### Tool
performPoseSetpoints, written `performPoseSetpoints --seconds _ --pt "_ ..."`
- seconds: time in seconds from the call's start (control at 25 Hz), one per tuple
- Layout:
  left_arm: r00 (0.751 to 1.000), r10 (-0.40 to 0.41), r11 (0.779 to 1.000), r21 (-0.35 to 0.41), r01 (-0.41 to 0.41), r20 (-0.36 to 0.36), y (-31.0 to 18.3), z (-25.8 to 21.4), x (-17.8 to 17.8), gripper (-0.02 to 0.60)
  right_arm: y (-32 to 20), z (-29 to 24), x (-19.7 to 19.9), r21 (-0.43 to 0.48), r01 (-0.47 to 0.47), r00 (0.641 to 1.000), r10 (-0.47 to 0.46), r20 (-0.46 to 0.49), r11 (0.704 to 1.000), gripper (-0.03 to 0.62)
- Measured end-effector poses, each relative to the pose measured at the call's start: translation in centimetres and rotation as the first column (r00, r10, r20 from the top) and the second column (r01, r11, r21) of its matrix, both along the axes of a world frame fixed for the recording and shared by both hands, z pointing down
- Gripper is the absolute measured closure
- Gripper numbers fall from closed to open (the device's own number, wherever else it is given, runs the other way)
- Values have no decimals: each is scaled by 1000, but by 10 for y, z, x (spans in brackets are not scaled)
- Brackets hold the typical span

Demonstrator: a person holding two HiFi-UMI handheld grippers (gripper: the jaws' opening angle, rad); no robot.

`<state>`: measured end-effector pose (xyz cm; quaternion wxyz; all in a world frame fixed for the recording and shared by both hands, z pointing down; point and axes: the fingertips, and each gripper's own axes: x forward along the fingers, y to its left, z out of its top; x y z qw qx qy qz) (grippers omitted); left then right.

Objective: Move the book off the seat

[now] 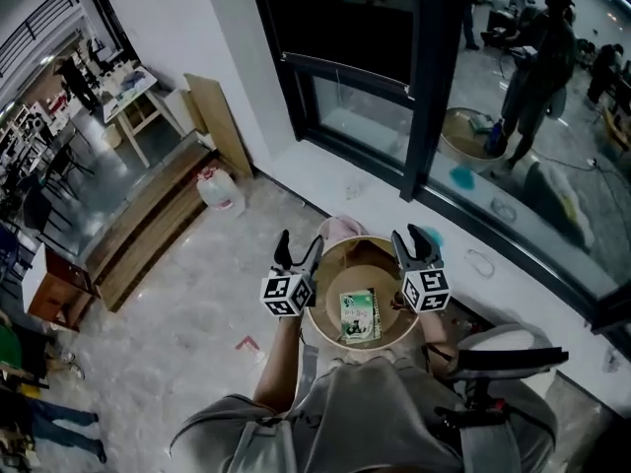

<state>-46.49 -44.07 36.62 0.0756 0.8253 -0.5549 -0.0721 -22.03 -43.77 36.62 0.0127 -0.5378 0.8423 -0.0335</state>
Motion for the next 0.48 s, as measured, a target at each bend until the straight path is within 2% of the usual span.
performPoseSetpoints --seconds 0.08,0.16,0.24,0.28,0.32,0.36,0.4,0.44,0.48 --pt "997 73 997 -5 -73 3 1 1 22 201 9 -9 11 15 -42 999 43 -12 999 441" --pt "985 171 985 -12 -171 -8 -3 5 59 201 22 -16 36 33 -113 993 113 -19 993 441" --pt "953 301 953 -18 -301 -37 -8 14 117 201 45 -17 80 41 -230 973 230 -5 972 441" --pt "927 371 928 -21 -372 -51 -8 20 152 201 62 -17 107 43 -300 954 300 0 953 441" --pt "894 445 894 -25 -447 -59 -5 25 189 201 83 -17 136 46 -374 927 374 0 926 441" --pt "850 523 850 -26 -525 -64 1 28 231 201 109 -19 167 48 -453 891 454 -4 890 441" --pt "793 606 793 -26 -608 -68 12 29 277 201 141 -22 200 47 -539 842 540 -11 841 441" --pt "723 686 724 -23 -689 -75 30 29 325 201 179 -25 233 44 -627 778 628 -19 778 441" --pt "647 758 648 -17 -762 -86 52 29 371 201 222 -26 263 38 -711 702 712 -30 703 441"
